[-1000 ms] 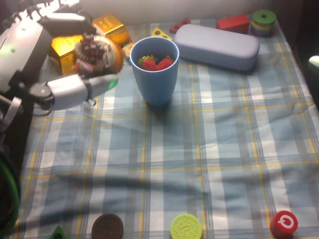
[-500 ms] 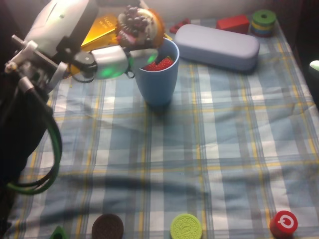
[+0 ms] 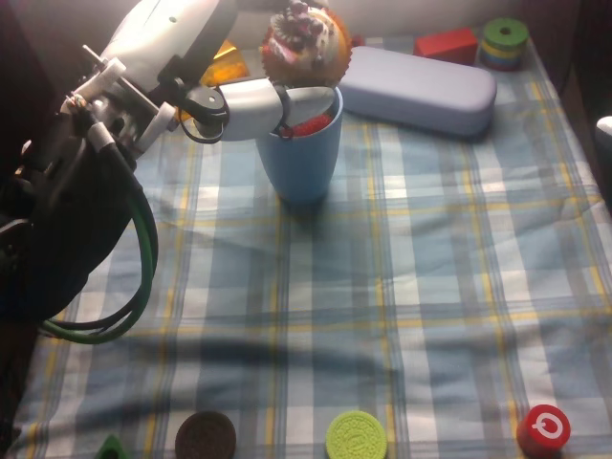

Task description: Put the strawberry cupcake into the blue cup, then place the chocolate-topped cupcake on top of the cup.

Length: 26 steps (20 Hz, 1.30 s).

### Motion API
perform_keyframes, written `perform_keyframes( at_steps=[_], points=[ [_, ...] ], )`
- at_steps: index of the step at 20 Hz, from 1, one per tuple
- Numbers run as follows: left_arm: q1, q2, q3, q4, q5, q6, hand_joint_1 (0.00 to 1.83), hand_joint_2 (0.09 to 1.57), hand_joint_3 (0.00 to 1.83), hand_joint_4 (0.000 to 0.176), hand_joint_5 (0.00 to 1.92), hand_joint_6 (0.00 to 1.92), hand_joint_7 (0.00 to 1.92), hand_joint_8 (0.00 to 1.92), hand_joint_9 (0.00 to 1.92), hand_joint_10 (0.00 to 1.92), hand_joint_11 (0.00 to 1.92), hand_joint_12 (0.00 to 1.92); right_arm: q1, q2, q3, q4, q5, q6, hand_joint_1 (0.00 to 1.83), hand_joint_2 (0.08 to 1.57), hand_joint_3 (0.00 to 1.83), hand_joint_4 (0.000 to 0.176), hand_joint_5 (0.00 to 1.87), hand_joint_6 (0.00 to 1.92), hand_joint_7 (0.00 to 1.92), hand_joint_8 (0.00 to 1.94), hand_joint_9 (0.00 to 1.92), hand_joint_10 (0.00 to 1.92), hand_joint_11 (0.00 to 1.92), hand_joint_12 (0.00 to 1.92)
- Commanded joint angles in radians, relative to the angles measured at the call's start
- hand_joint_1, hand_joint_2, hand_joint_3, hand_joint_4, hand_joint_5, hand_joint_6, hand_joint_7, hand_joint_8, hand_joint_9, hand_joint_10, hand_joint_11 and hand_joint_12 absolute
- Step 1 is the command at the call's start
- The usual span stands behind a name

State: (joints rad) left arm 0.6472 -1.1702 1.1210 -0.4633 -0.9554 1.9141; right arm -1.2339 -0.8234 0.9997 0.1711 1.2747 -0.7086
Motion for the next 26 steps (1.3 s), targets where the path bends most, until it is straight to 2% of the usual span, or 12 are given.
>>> perform_keyframes(
  at_steps=[1,5,7,9,11,13,14,16,17,20,24,26],
  points=[
    [-0.01,-0.002,0.004,0.033,-0.109,-0.006,0.92,1.03,0.0,0.079,0.89,0.01,0.32,0.0,0.31,0.0,0.0,0.72,0.003,0.002,0.003,0.017,0.124,0.014,0.0,1.15,0.0,0.0,0.0,0.0,0.05,0.0,0.02,0.0,0.0,0.05],
    [-0.007,0.001,0.003,0.03,-0.106,-0.006,0.98,1.03,0.0,0.082,0.87,0.0,0.34,0.0,0.36,0.0,0.12,0.6,-0.003,0.003,0.003,0.018,0.128,0.025,0.0,1.16,0.01,0.002,0.0,0.0,0.03,0.0,0.0,0.0,0.0,0.0],
    [-0.001,0.006,0.0,0.03,-0.103,-0.006,0.99,1.01,0.0,0.064,0.87,0.0,0.34,0.0,0.34,0.0,0.14,0.52,-0.004,0.001,0.003,0.018,0.128,0.025,0.0,1.15,0.0,0.003,0.0,0.0,0.05,0.01,0.0,0.0,0.0,0.0],
    [0.002,0.012,-0.005,0.029,-0.103,-0.006,0.97,0.98,0.0,0.078,0.87,0.0,0.34,0.0,0.34,0.0,0.14,0.52,-0.005,0.0,0.004,0.018,0.128,0.025,0.0,1.15,0.0,0.026,0.0,0.0,0.04,0.0,0.0,0.0,0.0,0.0],
    [0.003,0.014,-0.008,0.029,-0.098,-0.006,1.01,0.95,0.0,0.098,0.86,0.0,0.34,0.0,0.33,0.0,0.15,0.52,-0.008,-0.001,0.004,0.021,0.128,0.025,0.0,1.16,0.0,0.017,0.0,0.0,0.01,0.0,0.0,0.0,0.01,0.0],
    [0.003,0.015,-0.01,0.031,-0.093,-0.006,1.03,0.97,0.0,0.129,0.81,0.0,0.32,0.0,0.31,0.0,0.13,0.5,-0.009,-0.003,0.006,0.023,0.128,0.025,0.0,1.13,0.0,0.033,0.0,0.0,0.01,0.0,0.0,0.0,0.01,0.0],
    [0.005,0.019,-0.013,0.032,-0.092,-0.006,0.99,0.95,0.0,0.116,0.78,0.0,0.3,0.0,0.29,0.0,0.12,0.5,-0.009,-0.005,0.007,0.023,0.128,0.025,0.0,1.15,0.0,0.021,0.0,0.0,0.01,0.0,0.01,0.0,0.01,0.01],
    [0.009,0.025,-0.019,0.033,-0.092,-0.006,0.97,0.92,0.0,0.091,0.76,0.0,0.28,0.0,0.26,0.0,0.07,0.48,-0.009,-0.006,0.008,0.023,0.128,0.025,0.0,1.13,0.0,0.032,0.0,0.0,0.02,0.01,0.0,0.0,0.0,0.0],
    [0.014,0.031,-0.025,0.034,-0.093,-0.006,0.96,0.92,0.0,0.13,0.75,0.0,0.3,0.0,0.27,0.0,0.11,0.44,-0.011,-0.006,0.008,0.024,0.128,0.026,0.0,1.13,0.0,0.032,0.0,0.0,0.02,0.0,0.0,0.0,0.0,0.0],
    [0.02,0.037,-0.032,0.036,-0.096,-0.006,0.87,0.95,0.01,0.132,0.73,0.01,0.31,0.0,0.27,0.0,0.12,0.43,-0.014,-0.008,0.008,0.028,0.128,0.026,0.0,1.12,0.0,0.052,0.0,0.0,0.01,0.0,0.0,0.0,0.0,0.0],
    [0.021,0.04,-0.034,0.04,-0.096,-0.005,0.85,0.95,0.0,0.124,0.68,0.0,0.28,0.0,0.21,0.0,0.01,0.44,-0.018,-0.008,0.008,0.028,0.127,0.027,0.0,1.11,0.0,0.047,0.0,0.0,0.02,0.0,0.0,0.0,0.0,0.0],
    [0.022,0.044,-0.035,0.04,-0.095,-0.005,0.89,0.93,0.0,0.126,0.7,0.01,0.29,0.01,0.22,0.01,0.01,0.44,-0.019,-0.01,0.008,0.028,0.127,0.027,0.0,1.13,0.0,0.025,0.0,0.0,0.02,0.0,0.0,0.0,0.0,0.0]
  ],
)
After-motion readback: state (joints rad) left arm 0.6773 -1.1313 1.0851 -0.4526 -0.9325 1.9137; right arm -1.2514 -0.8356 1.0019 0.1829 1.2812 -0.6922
